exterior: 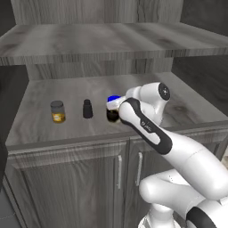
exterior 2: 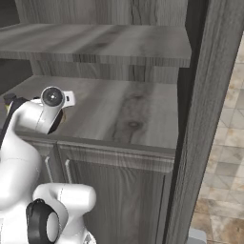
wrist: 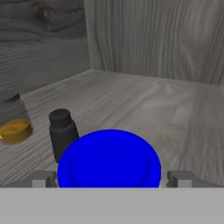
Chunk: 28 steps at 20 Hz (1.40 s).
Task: Collect the turmeric, mayonnaise, and shaker from the cabinet and place them next to the stove.
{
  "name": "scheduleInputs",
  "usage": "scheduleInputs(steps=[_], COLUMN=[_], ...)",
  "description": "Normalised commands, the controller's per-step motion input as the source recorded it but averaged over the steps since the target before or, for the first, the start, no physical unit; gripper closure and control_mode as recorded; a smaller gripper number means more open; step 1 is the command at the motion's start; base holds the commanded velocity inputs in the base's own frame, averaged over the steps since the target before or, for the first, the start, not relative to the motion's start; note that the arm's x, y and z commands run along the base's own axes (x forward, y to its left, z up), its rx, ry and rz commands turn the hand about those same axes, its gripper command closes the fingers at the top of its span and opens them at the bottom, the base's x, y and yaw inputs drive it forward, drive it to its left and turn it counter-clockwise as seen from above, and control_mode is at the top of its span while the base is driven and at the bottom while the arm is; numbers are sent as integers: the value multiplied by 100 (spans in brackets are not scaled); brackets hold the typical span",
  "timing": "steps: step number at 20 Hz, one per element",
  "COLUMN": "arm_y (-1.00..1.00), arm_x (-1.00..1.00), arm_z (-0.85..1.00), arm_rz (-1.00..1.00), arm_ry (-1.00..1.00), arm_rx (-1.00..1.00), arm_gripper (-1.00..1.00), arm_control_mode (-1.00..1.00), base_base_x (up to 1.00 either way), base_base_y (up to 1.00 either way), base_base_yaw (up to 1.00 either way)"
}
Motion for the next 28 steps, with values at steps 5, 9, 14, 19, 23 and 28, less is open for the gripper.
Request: scheduleInputs(steps=[5, 9, 14, 19, 23, 28], arm_y=[8, 7, 4, 0, 4, 2], arm_x=[0, 0, 2, 2, 2, 1], arm_z=[2, 1, -2, -17, -27, -10], arm_rz=[0, 0, 0, 0, 0, 0], arm_ry=[0, 0, 0, 0, 0, 0], arm_rx=[-2, -3, -2, 0, -1, 0], arm_gripper=[-100, -100, -100, -100, 100, 100], arm_control_mode=[-100, -100, -100, -100, -100, -100], base_base_x=[0, 0, 0, 0, 0, 0], base_base_y=[0, 0, 0, 0, 0, 0], base_base_yaw=[0, 0, 0, 0, 0, 0])
